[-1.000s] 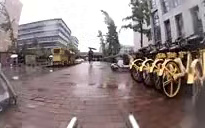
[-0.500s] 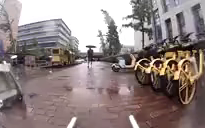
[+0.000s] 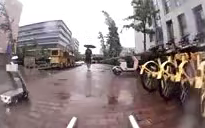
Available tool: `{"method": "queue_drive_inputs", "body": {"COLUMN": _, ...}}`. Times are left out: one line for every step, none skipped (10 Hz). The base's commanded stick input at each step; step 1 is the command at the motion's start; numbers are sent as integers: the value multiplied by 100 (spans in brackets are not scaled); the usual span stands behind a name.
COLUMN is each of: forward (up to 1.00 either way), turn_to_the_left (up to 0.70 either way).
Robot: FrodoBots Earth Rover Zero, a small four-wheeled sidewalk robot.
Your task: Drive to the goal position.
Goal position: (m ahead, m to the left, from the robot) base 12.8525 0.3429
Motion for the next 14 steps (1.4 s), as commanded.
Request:
{"method": "queue_drive_inputs", "body": {"forward": 70, "turn_to_the_left": 0}}
{"method": "queue_drive_inputs", "body": {"forward": 70, "turn_to_the_left": 0}}
{"method": "queue_drive_inputs", "body": {"forward": 70, "turn_to_the_left": 0}}
{"method": "queue_drive_inputs", "body": {"forward": 70, "turn_to_the_left": 0}}
{"method": "queue_drive_inputs", "body": {"forward": 70, "turn_to_the_left": 0}}
{"method": "queue_drive_inputs", "body": {"forward": 70, "turn_to_the_left": 0}}
{"method": "queue_drive_inputs", "body": {"forward": 70, "turn_to_the_left": 0}}
{"method": "queue_drive_inputs", "body": {"forward": 70, "turn_to_the_left": 0}}
{"method": "queue_drive_inputs", "body": {"forward": 70, "turn_to_the_left": 0}}
{"method": "queue_drive_inputs", "body": {"forward": 70, "turn_to_the_left": 0}}
{"method": "queue_drive_inputs", "body": {"forward": 70, "turn_to_the_left": 0}}
{"method": "queue_drive_inputs", "body": {"forward": 70, "turn_to_the_left": 0}}
{"method": "queue_drive_inputs", "body": {"forward": 70, "turn_to_the_left": 0}}
{"method": "queue_drive_inputs", "body": {"forward": 70, "turn_to_the_left": 0}}
